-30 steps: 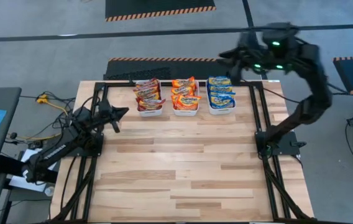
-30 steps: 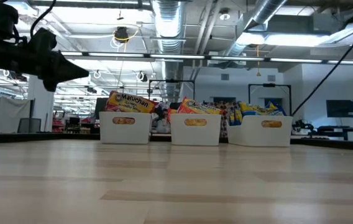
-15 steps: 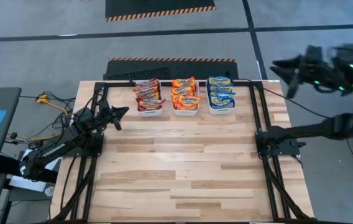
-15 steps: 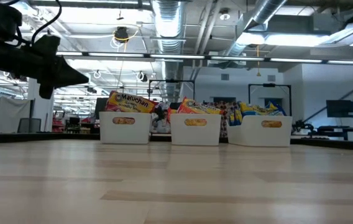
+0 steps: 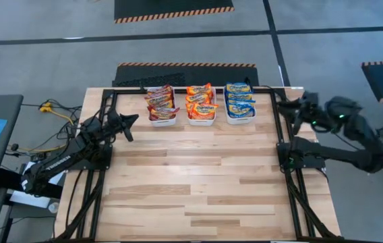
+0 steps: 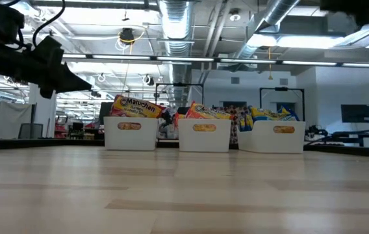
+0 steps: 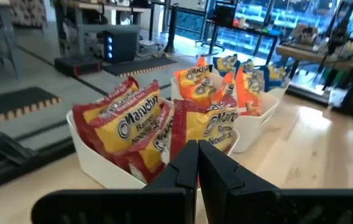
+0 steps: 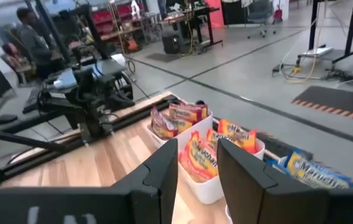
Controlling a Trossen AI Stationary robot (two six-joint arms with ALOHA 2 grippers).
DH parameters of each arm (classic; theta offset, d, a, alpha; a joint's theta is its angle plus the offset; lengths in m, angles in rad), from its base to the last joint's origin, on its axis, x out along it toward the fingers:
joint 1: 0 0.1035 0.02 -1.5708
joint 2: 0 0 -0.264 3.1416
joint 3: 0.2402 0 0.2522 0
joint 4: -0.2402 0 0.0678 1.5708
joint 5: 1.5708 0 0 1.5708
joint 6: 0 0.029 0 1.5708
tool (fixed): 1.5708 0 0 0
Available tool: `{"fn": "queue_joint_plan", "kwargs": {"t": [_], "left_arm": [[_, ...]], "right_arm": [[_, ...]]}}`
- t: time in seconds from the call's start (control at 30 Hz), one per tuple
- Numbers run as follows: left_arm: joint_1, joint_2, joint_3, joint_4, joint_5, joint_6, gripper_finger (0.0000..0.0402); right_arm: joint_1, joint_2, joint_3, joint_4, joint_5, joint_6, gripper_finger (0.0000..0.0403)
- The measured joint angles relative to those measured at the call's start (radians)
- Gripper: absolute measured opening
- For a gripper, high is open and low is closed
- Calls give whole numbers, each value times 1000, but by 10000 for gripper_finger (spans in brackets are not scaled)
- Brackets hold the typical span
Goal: Sort Maruchan noodles
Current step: Return to Home Position
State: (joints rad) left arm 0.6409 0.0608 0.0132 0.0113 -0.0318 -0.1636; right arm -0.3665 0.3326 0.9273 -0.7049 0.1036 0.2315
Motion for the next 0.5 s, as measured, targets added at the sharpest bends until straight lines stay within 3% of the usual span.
{"fn": "queue_joint_plan", "kwargs": {"t": [0.23, 0.5], "left_arm": [[0, 0, 1, -1, -3, 141, 0], [0, 0, 2, -4, -4, 149, 0]], "right_arm": [[0, -179, -335, 182, -35, 8, 137], [0, -275, -575, 352, -111, 90, 137]]}}
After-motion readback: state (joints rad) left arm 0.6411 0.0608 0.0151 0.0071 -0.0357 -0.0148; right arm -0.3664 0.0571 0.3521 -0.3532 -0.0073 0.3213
